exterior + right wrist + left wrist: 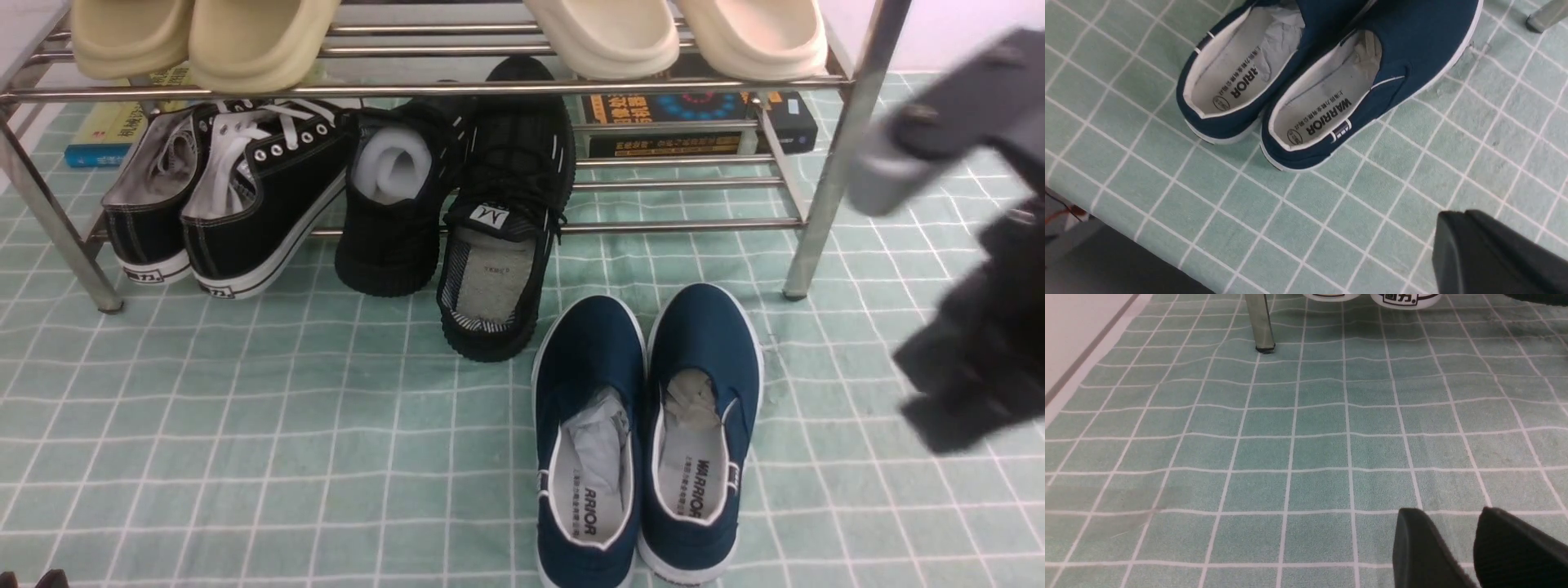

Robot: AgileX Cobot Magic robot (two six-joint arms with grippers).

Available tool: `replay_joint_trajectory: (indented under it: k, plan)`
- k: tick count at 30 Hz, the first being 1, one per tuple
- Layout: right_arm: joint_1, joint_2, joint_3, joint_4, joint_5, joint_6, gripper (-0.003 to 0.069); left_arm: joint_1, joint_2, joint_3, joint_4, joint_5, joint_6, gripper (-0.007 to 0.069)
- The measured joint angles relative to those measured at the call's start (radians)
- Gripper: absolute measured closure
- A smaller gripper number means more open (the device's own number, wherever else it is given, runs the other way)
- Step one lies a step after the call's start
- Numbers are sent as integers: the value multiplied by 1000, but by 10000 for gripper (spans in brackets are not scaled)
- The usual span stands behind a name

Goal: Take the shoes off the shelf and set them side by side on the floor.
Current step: 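Grasp a shoe standing on the lower shelf of the shoe rack with the left gripper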

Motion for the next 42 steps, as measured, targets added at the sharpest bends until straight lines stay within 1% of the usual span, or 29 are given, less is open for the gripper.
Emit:
replay_joint_trajectory:
  k: [1,2,4,5,6,7,8,9,11,13,16,18,19,20,30,34,36,37,41,42]
  plan:
    - [0,-10,9,0,0,0,674,0,0,0,0,0,0,383]
    - [0,-91,97,26,-98,0,674,0,0,0,13,1,0,383]
    - [0,-185,204,61,-228,0,674,0,0,0,18,1,0,383]
    - [0,-228,248,76,-284,0,674,0,0,0,18,1,-3,383]
    - [0,-228,260,79,-284,0,674,0,0,0,17,1,-6,383]
    - [0,-290,339,100,-418,0,674,0,0,0,-7,1,-37,383]
    - [0,-323,395,112,-494,0,674,0,0,0,-46,-4,-75,383]
    - [0,-356,457,121,-569,0,674,0,0,0,-115,-8,-126,383]
    - [0,-390,531,125,-697,0,674,0,0,0,-246,-16,-254,383]
    - [0,-405,572,126,-772,0,673,0,0,1,-398,-18,-379,383]
    - [0,-408,577,124,-812,0,673,0,0,3,-560,-18,-538,383]
    - [0,-408,577,120,-820,0,673,0,0,4,-594,-18,-577,383]
    - [0,-408,576,110,-824,0,673,0,0,5,-621,-19,-616,383]
    - [0,-408,576,105,-826,0,672,0,0,5,-621,-24,-624,383]
    - [0,-409,576,88,-827,0,669,0,0,5,-592,-40,-629,383]
    - [0,-409,576,88,-827,0,669,0,0,5,-593,-73,-629,389]
    - [0,-409,563,88,-813,0,667,0,0,-24,-593,-68,-608,421]
    - [0,-409,561,87,-809,0,666,0,0,-29,-593,-65,-606,424]
    - [0,-409,502,68,-746,0,663,0,63,-226,-543,30,-511,541]
    - [0,-409,492,63,-741,0,662,0,80,-260,-532,52,-503,553]
